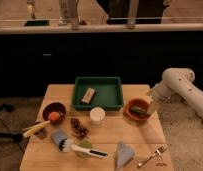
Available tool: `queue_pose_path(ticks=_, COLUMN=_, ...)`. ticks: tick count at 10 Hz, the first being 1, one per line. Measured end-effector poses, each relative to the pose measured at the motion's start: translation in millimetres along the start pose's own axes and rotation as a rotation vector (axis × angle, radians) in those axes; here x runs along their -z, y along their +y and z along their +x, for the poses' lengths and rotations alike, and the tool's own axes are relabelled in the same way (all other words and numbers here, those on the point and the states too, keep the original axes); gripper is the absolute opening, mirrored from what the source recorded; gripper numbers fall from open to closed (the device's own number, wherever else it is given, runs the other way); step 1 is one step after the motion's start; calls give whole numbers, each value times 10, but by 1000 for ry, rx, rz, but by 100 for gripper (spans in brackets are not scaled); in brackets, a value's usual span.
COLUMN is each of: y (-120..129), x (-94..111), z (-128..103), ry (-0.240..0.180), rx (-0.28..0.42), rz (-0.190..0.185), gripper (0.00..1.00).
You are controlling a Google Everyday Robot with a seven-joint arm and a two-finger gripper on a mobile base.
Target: Place pepper in table surface
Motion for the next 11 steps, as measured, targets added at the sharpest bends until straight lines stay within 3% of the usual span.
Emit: queue_pose_path(ticks=11, y=3, x=-522, z=-153, ry=5, rx=-53, rz=-112, gripper=55)
